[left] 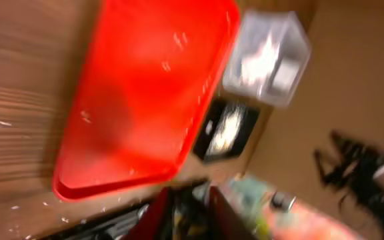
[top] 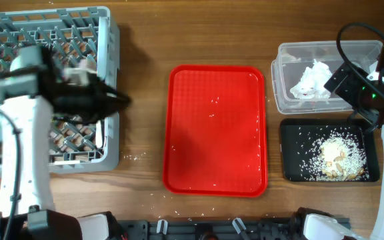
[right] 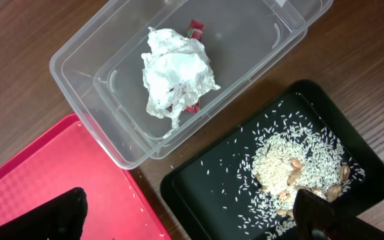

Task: Sort waste into correct bins and load items into the dishwasher rack
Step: 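Lift the left gripper out of the rack and swing it over the red tray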

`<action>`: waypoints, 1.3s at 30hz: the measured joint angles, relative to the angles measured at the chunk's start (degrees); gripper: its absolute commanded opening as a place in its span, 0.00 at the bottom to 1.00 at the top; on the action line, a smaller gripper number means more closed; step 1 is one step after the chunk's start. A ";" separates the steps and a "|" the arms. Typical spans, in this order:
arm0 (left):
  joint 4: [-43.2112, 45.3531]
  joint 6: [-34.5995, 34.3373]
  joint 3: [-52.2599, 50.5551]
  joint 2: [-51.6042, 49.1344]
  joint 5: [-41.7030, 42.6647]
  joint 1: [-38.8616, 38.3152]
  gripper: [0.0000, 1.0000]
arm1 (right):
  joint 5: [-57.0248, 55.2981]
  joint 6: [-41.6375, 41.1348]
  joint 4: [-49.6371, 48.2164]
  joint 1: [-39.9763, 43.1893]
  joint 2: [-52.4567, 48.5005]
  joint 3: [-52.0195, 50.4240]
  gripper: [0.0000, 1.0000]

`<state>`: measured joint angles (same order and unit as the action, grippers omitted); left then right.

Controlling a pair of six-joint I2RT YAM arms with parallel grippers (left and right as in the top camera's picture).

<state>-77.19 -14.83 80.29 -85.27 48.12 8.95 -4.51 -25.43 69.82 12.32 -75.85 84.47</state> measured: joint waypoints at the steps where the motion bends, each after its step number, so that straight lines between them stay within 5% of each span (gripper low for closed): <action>1: 0.11 0.37 0.00 0.00 -0.35 -3.08 0.66 | 0.00 -0.02 0.00 0.00 0.00 0.00 1.00; 4: 0.74 1.29 0.00 0.00 -2.84 -12.59 1.00 | 0.00 -0.02 0.00 0.00 0.00 0.00 1.00; 22: 3.76 -13.86 -0.02 0.00 -29.51 -58.29 1.00 | -0.02 0.00 -0.02 0.00 0.00 0.00 1.00; 26: 3.63 -14.82 -0.02 0.00 -31.01 -62.53 0.75 | -0.02 0.00 -0.02 0.00 0.00 0.00 1.00; 27: 3.23 -14.93 -0.02 0.00 -32.37 -62.99 0.94 | 0.00 0.00 -0.04 0.00 0.00 0.00 1.00; 29: 2.75 -14.86 -0.04 0.00 -33.92 -63.17 1.00 | -0.02 0.00 -0.02 0.00 0.00 0.00 1.00; 39: 1.68 -15.30 -0.04 0.00 -36.59 -63.17 1.00 | -0.02 0.00 -0.04 0.00 0.00 0.00 1.00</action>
<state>-75.50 -30.13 80.25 -85.27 11.53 -54.22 -4.54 -25.43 69.78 12.32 -75.85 84.47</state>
